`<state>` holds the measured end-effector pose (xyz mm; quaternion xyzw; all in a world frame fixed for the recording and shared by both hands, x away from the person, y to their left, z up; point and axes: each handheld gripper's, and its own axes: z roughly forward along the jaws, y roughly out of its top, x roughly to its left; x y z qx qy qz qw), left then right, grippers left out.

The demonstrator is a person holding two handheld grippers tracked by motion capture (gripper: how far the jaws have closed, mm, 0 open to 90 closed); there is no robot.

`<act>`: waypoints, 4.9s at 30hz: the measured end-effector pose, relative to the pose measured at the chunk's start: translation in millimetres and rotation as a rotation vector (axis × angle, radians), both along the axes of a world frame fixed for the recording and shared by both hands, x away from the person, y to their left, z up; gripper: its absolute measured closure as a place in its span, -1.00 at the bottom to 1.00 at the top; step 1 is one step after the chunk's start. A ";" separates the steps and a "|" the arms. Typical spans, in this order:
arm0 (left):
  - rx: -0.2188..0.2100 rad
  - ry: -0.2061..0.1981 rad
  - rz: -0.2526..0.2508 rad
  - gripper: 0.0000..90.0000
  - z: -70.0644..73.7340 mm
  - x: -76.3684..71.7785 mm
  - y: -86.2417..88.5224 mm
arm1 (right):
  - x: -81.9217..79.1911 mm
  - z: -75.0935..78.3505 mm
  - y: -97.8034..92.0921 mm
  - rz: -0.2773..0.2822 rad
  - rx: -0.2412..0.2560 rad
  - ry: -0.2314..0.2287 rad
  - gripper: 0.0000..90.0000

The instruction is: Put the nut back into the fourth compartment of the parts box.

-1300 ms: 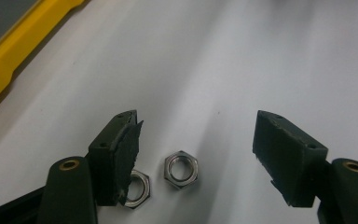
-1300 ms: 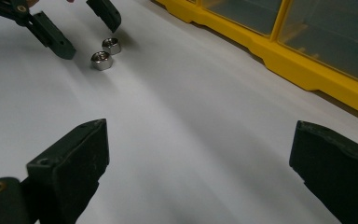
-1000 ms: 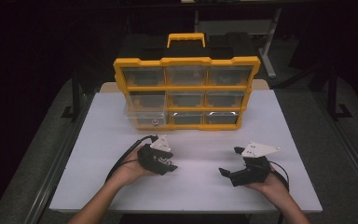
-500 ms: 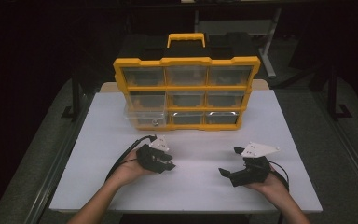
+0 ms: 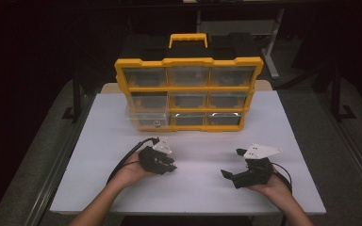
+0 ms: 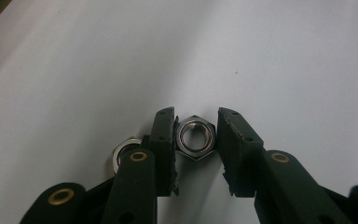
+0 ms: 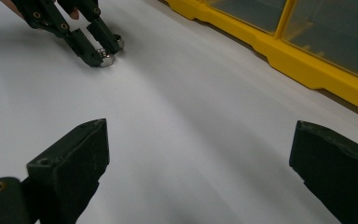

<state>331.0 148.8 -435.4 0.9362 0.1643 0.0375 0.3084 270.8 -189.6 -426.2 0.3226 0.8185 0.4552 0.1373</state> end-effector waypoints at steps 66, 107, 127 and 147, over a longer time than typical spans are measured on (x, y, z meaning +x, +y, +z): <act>-0.077 0.065 0.040 0.57 65.7 -10.1 24.2 | -1.3 0.0 0.2 0.006 0.003 0.001 -0.91; -0.113 0.052 0.014 0.57 168.0 3.2 45.8 | -0.5 -0.3 0.5 0.000 0.003 0.010 -0.99; -0.121 0.007 0.063 0.57 210.6 34.4 45.5 | 0.4 -0.8 0.0 0.002 0.002 0.010 -0.99; -0.074 -0.049 0.164 0.57 196.3 67.9 38.7 | -0.5 -0.2 -1.1 0.004 0.007 0.010 -0.99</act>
